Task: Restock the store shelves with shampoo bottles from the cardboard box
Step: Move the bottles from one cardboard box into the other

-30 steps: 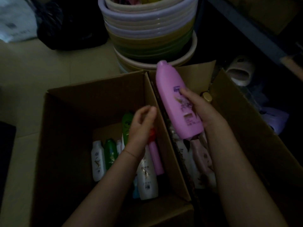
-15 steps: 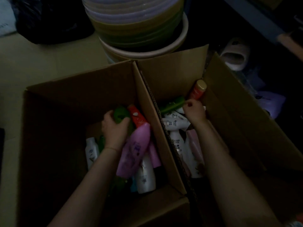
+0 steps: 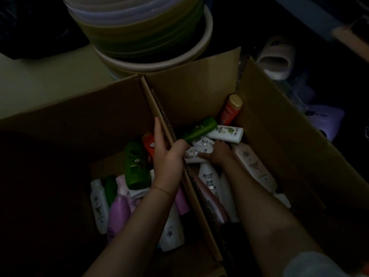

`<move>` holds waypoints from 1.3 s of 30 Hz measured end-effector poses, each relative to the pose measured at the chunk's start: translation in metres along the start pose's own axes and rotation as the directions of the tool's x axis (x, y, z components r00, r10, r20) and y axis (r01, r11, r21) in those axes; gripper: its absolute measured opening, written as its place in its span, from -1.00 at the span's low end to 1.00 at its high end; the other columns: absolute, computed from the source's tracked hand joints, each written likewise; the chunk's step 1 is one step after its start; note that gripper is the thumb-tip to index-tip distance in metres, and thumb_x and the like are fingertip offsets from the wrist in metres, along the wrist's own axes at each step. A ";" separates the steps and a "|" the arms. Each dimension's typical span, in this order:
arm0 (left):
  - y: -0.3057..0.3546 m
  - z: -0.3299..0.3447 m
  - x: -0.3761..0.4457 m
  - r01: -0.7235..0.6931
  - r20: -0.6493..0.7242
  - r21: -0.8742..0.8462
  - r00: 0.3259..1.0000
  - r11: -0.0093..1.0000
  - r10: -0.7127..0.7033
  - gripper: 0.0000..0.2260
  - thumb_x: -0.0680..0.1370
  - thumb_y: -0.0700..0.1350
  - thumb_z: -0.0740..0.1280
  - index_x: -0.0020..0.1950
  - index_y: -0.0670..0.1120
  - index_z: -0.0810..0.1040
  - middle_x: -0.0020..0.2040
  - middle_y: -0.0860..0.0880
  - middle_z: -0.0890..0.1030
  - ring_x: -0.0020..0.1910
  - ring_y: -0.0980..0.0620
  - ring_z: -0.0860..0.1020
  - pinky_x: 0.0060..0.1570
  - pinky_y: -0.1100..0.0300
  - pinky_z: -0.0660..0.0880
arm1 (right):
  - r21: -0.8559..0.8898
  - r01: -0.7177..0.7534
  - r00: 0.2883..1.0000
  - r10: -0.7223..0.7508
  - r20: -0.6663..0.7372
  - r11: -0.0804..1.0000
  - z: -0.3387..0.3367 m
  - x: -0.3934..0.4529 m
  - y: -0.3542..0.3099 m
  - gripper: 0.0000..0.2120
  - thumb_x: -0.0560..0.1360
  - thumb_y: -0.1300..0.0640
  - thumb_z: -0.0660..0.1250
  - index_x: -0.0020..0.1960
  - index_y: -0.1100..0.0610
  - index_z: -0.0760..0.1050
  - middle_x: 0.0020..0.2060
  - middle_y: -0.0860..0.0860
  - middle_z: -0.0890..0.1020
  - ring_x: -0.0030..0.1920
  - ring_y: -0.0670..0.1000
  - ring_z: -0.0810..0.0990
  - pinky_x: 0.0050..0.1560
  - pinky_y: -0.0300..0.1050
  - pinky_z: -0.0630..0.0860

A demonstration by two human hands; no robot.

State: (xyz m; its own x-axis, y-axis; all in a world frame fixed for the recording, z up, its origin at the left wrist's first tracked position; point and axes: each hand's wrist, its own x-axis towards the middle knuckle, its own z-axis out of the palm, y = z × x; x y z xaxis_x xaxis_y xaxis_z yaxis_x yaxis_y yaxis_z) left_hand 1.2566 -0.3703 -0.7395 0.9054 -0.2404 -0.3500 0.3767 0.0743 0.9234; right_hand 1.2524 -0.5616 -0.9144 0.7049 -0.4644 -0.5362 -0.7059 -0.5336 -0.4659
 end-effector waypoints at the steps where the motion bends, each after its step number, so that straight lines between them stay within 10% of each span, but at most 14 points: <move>1: 0.000 -0.001 0.001 0.000 0.006 0.007 1.000 1.000 -0.001 -0.27 0.49 -0.23 0.30 0.56 0.27 0.18 0.41 0.02 0.49 0.24 -0.02 0.58 0.22 -0.18 0.54 | -0.045 -0.016 0.999 0.018 0.030 0.999 -0.003 0.003 -0.003 0.08 0.15 -0.46 0.45 0.47 0.13 0.29 0.40 0.13 0.42 0.38 0.15 0.41 0.35 0.07 0.39; 8: 0.000 -0.001 0.001 -0.012 -0.007 0.032 1.000 0.999 0.012 -0.24 0.42 -0.13 0.33 0.56 0.27 0.18 0.46 0.04 0.44 0.34 0.01 0.51 0.33 -0.12 0.48 | -0.179 0.047 0.987 -0.017 0.162 0.983 -0.008 -0.002 -0.018 0.28 -0.07 -0.49 0.48 0.50 0.07 0.24 0.42 0.07 0.41 0.36 0.11 0.43 0.16 -0.02 0.53; 14: 0.004 -0.001 -0.001 -0.001 -0.002 0.061 1.000 0.998 0.001 -0.21 0.39 -0.12 0.31 0.58 0.24 0.14 0.46 0.07 0.43 0.31 0.07 0.51 0.32 -0.07 0.49 | -0.251 0.151 0.969 -0.092 0.231 0.956 -0.010 -0.034 -0.045 -0.13 0.45 -0.03 0.49 0.57 0.14 0.08 0.51 0.07 0.25 0.47 0.08 0.25 0.31 -0.22 0.17; 18: 0.011 0.001 -0.003 -0.012 -0.023 0.074 1.000 0.997 0.014 -0.28 0.53 -0.24 0.30 0.61 0.15 0.12 0.31 0.20 0.41 0.29 0.10 0.47 0.35 0.02 0.45 | 0.044 0.076 0.964 -0.085 0.254 0.996 -0.014 -0.038 -0.039 -0.17 0.36 -0.11 0.54 0.52 -0.03 0.25 0.45 0.05 0.38 0.37 0.08 0.42 0.28 -0.12 0.35; 22: 0.013 0.003 -0.003 0.011 -0.060 0.062 0.998 0.998 -0.008 -0.33 0.59 -0.30 0.27 0.61 0.12 0.13 0.13 0.33 0.36 0.03 0.28 0.49 -0.05 0.39 0.49 | 0.514 -0.072 0.927 -0.133 0.350 0.855 -0.032 -0.055 -0.051 -0.31 0.26 -0.09 0.61 0.33 0.01 0.49 0.16 0.03 0.64 0.05 0.03 0.65 0.10 0.07 0.60; 29: 0.021 -0.007 -0.012 0.066 -0.032 0.092 0.997 0.994 -0.063 -0.16 0.36 0.31 0.46 0.57 0.16 0.23 0.50 0.01 0.38 0.41 0.00 0.42 0.40 -0.08 0.40 | 0.844 -0.024 0.957 -0.232 0.174 0.535 -0.101 -0.120 -0.098 -0.62 0.46 0.18 0.43 0.27 0.10 0.51 -0.06 0.05 0.71 -0.09 0.04 0.70 -0.13 -0.06 0.64; 35: 0.063 -0.050 -0.015 -0.034 -0.066 -0.126 0.997 0.991 0.026 -0.28 0.29 0.33 0.40 0.35 0.01 0.46 0.21 -0.08 0.60 0.15 -0.04 0.61 0.03 0.05 0.60 | 0.812 0.230 0.832 -0.542 0.122 0.536 -0.141 -0.197 -0.164 -0.65 0.40 0.14 0.40 0.17 0.03 0.51 -0.07 -0.04 0.73 -0.04 -0.01 0.70 -0.07 -0.12 0.64; 39: 0.074 -0.102 -0.007 0.168 0.180 -0.484 0.980 0.859 -0.090 -0.31 0.41 0.08 0.47 0.46 -0.19 0.41 0.14 -0.23 0.64 0.04 -0.14 0.65 0.09 -0.02 0.61 | 0.392 0.445 0.769 -0.568 0.293 0.805 -0.099 -0.214 -0.226 -0.60 0.51 -0.24 0.30 0.00 0.09 0.62 -0.05 0.01 0.72 -0.02 0.00 0.70 0.10 0.03 0.61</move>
State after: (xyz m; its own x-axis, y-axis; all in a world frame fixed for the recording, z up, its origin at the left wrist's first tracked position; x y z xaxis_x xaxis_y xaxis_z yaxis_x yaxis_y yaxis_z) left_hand 1.2983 -0.2643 -0.6848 0.8178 -0.4161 -0.3974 0.5701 0.4917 0.6582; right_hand 1.2679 -0.4114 -0.6246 0.9226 0.1531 -0.3540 -0.2818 -0.3591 -0.8897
